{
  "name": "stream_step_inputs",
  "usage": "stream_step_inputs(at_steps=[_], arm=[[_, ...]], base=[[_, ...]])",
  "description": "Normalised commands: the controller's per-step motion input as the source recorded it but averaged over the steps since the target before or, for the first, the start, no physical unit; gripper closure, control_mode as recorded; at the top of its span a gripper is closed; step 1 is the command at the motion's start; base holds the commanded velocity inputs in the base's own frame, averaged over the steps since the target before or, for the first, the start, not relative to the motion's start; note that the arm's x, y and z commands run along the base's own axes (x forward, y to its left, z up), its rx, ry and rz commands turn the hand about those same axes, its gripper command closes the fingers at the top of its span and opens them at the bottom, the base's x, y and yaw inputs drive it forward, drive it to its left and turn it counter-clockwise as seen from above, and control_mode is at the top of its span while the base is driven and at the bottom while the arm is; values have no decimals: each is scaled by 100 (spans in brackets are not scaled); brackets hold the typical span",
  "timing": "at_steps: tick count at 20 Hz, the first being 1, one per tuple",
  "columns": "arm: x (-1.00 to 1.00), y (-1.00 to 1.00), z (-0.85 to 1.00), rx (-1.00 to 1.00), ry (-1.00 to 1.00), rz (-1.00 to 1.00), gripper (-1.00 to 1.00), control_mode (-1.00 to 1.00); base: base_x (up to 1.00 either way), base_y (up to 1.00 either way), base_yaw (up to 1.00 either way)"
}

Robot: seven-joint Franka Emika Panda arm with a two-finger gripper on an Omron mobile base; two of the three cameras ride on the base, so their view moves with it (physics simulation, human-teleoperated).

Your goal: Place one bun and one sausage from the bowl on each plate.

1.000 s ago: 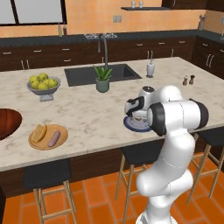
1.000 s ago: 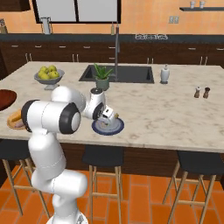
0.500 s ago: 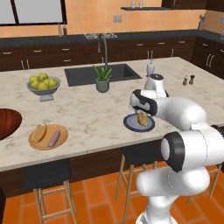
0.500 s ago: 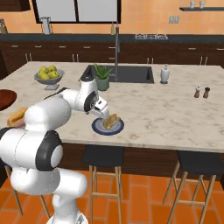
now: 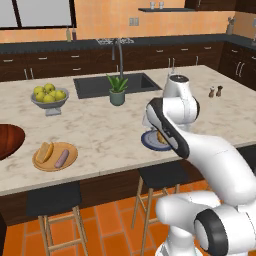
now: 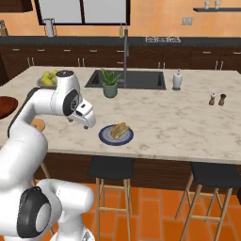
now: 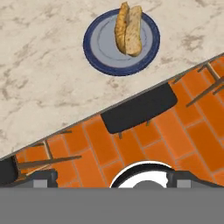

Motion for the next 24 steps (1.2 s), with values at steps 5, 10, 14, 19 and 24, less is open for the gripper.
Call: stream_step_inputs(at_steps=[5, 10, 14, 19, 24], arm=[[-57, 0, 26, 9, 13, 0, -100, 100], [0, 0, 0, 0, 0, 0, -100, 100], [0, 0, 0, 0, 0, 0, -100, 100], [0, 0, 0, 0, 0, 0, -100, 100], [0, 0, 0, 0, 0, 0, -100, 100]], base=[[-20, 6, 0], [-57, 93, 5], [39, 100, 13], [66, 100, 13], [5, 100, 12]])
